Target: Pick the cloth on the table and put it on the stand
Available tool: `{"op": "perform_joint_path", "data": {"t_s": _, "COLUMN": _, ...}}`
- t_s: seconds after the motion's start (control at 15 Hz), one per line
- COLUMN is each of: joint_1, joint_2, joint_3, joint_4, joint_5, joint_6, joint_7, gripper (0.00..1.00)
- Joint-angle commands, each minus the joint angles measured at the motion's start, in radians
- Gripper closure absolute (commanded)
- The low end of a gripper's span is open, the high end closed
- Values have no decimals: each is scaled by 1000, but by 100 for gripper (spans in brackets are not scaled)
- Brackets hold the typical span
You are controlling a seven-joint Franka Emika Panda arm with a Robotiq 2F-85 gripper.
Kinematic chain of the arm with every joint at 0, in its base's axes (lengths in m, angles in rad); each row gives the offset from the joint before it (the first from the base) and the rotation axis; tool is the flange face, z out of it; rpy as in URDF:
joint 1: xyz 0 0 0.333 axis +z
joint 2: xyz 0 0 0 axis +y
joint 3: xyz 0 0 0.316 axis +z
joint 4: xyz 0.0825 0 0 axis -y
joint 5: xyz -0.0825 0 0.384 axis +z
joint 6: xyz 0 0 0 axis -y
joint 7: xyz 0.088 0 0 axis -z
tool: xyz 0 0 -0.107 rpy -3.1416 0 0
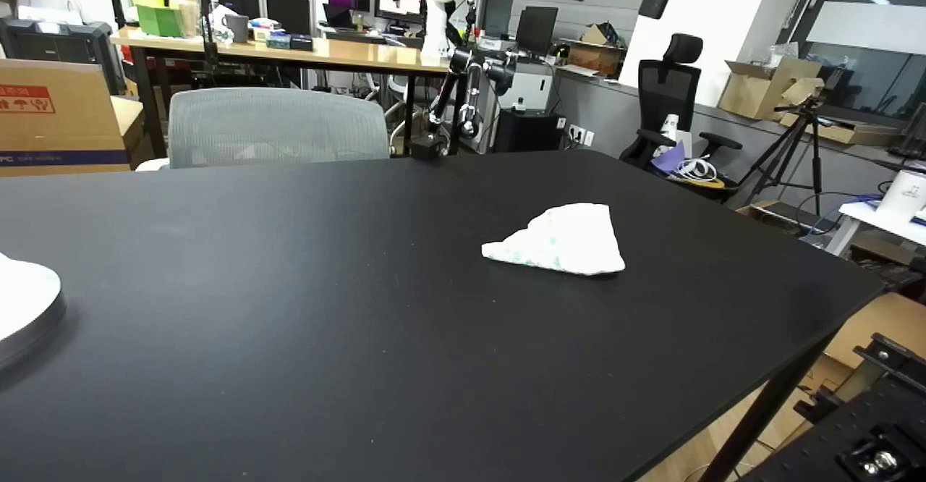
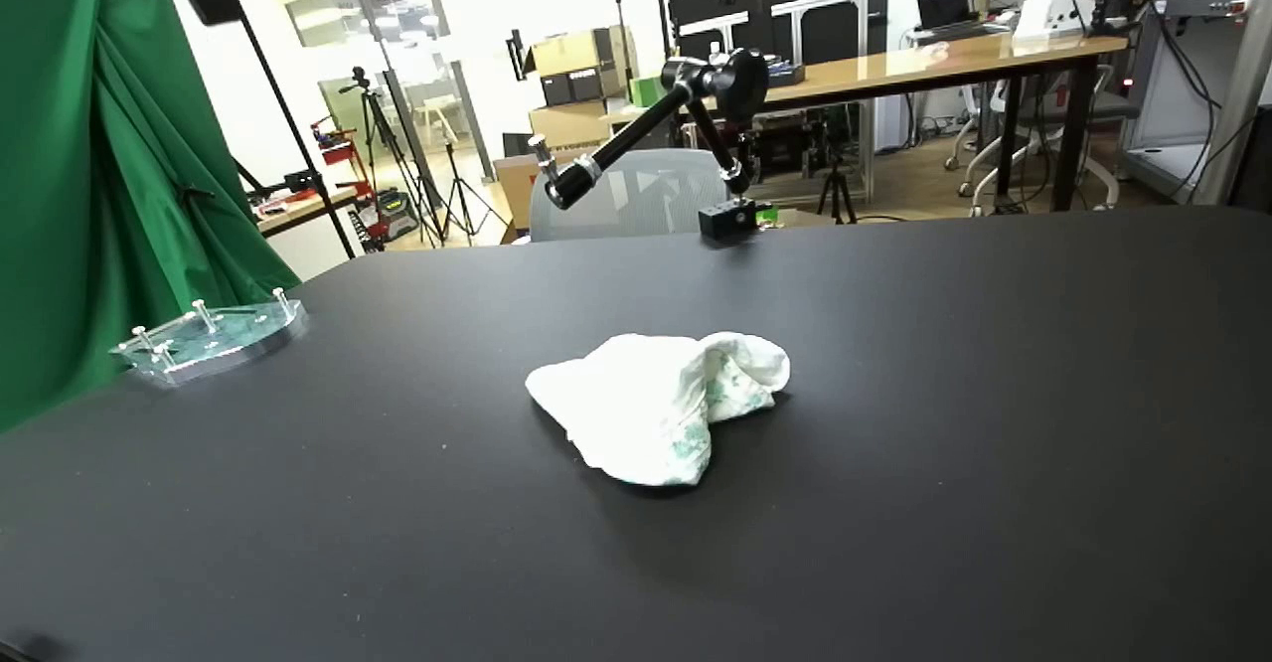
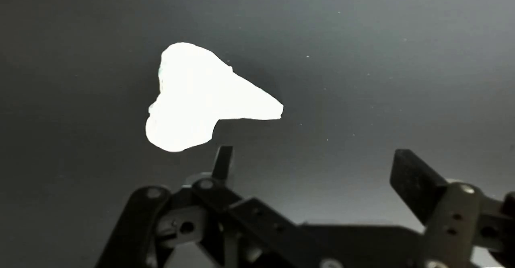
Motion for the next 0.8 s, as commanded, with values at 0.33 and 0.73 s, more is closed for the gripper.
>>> {"op": "perform_joint_path", "data": {"t_s": 0.33, "joint_1": -143, "joint_2": 206, "joint_3": -142, "joint_4": -75, "joint_5": -195, "joint_6": 299, "joint_7": -176, "gripper": 0}}
{"op": "perform_joint_path", "data": {"t_s": 0.73, "joint_1": -158, "joint_2": 229, "joint_3": -142, "joint_4": -74, "joint_5": -200, "joint_6": 316, "joint_7": -168, "gripper": 0}}
